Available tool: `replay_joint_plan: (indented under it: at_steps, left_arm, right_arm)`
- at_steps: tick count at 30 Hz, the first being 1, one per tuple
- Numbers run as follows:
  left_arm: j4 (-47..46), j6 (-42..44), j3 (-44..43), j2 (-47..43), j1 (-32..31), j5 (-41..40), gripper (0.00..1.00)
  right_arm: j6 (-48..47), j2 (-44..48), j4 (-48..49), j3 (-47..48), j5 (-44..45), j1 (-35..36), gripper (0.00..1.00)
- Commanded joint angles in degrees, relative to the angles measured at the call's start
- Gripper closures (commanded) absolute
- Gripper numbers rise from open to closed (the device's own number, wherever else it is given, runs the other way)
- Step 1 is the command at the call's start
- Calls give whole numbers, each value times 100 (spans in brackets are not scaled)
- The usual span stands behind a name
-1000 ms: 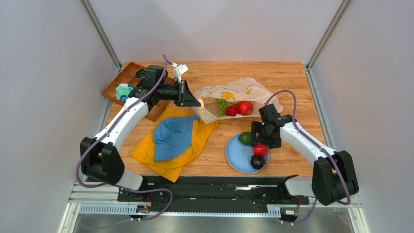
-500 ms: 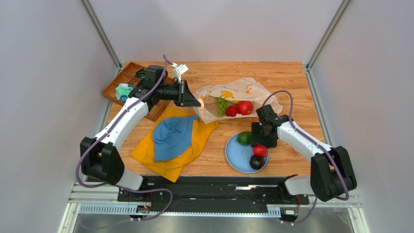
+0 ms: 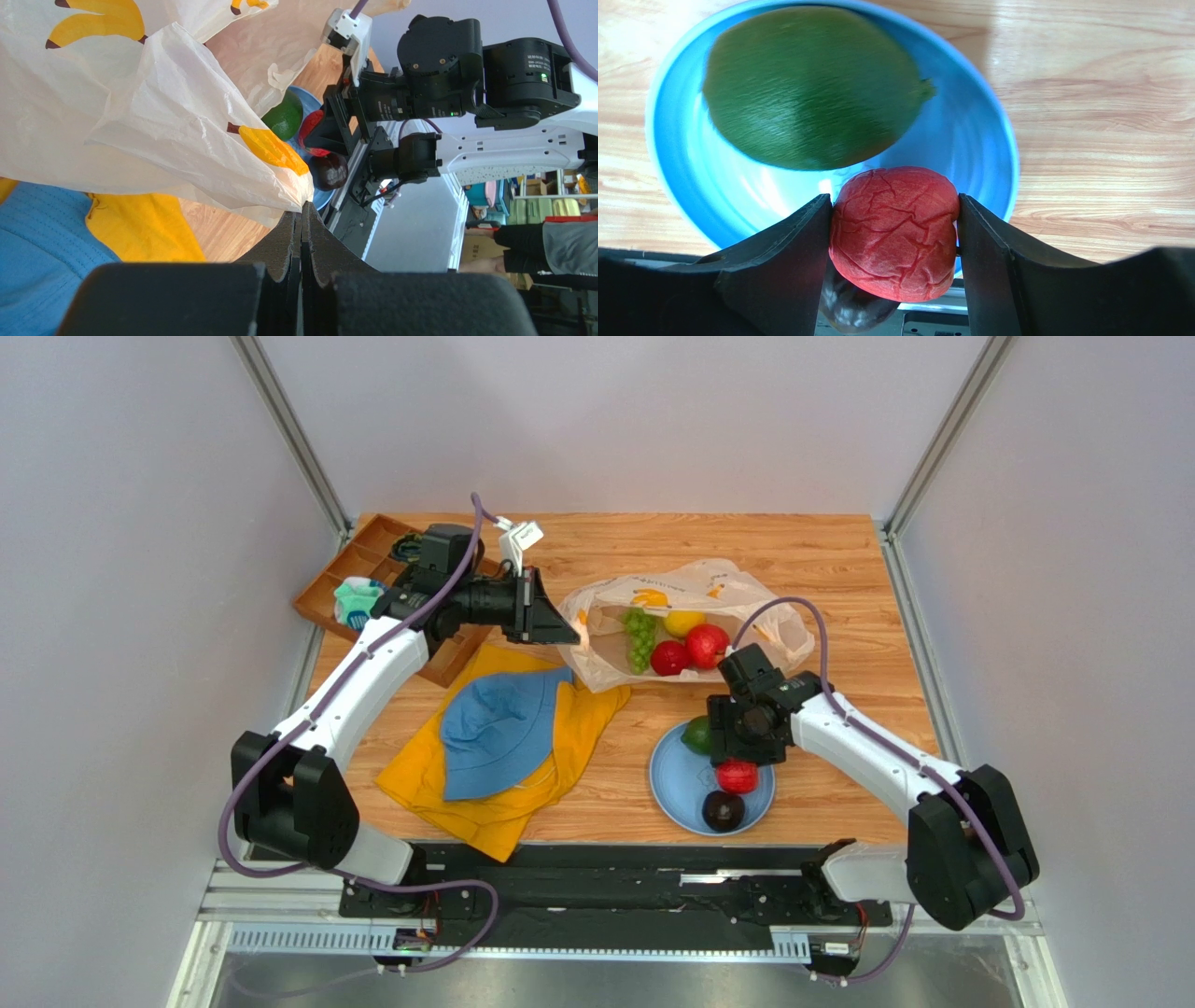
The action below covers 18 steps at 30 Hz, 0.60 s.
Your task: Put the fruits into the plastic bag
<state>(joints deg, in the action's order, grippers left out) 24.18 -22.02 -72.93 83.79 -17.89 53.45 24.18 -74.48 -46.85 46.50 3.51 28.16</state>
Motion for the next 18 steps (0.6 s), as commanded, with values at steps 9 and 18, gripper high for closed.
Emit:
replay_joint_plan:
  at_steps: [9, 18]
  left_arm:
    - [-186, -22, -161, -64, 31, 113, 100]
    - [-186, -13, -169, -91, 31, 122, 100]
  right_arm:
    - [7, -234, -403, 922, 704, 1033, 56]
    - [-133, 143, -203, 1265, 72, 1244, 58]
